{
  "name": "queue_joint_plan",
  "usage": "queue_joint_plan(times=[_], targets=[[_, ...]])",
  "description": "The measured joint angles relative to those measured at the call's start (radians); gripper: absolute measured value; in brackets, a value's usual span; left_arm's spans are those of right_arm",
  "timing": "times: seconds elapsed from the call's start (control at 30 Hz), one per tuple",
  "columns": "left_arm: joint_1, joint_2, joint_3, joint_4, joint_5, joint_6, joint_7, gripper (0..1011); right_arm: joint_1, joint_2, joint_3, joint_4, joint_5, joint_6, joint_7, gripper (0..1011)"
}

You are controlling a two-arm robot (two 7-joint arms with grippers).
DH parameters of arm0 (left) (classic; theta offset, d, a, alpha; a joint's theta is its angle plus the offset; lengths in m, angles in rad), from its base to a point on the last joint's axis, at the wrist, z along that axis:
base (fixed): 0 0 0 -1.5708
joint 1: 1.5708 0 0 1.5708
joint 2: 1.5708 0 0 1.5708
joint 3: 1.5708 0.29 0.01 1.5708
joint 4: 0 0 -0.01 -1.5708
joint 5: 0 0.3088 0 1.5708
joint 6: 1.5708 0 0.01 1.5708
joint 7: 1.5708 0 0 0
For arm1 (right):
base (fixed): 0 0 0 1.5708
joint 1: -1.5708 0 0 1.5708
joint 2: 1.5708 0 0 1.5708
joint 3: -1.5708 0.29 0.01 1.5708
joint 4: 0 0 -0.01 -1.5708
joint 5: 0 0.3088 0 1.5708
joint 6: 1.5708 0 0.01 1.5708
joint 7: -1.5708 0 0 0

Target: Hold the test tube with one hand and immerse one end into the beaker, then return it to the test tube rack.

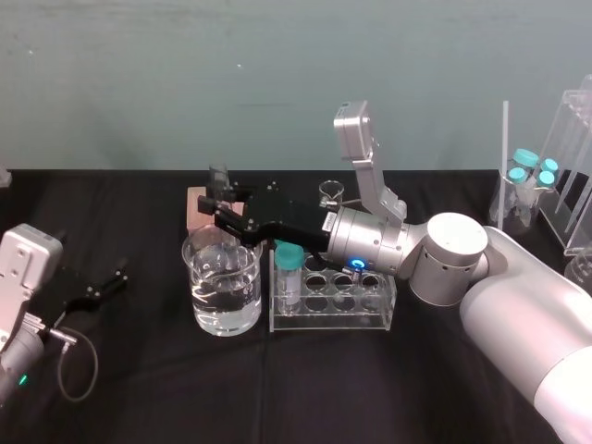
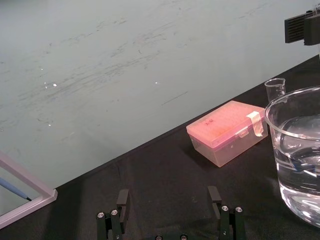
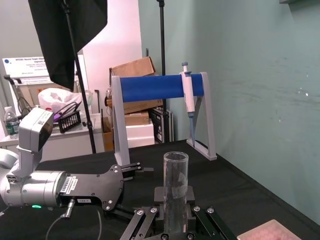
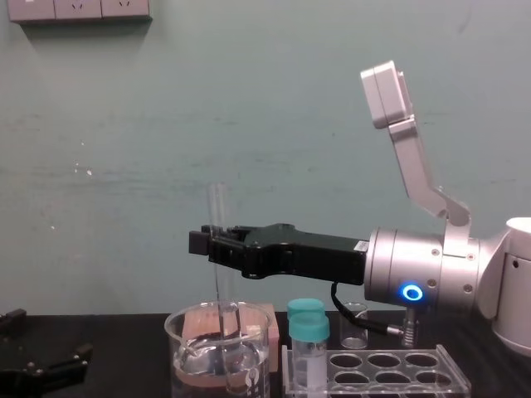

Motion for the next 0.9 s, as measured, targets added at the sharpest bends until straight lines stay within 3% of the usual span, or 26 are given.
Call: queue_joint_plan(times=[0.9], targets=[[0.0, 0.0, 0.0, 0.0, 0.0, 0.0, 0.0, 1000, 0.016, -0.017, 0.014, 0.038, -0.012, -0.007, 0.017, 225]])
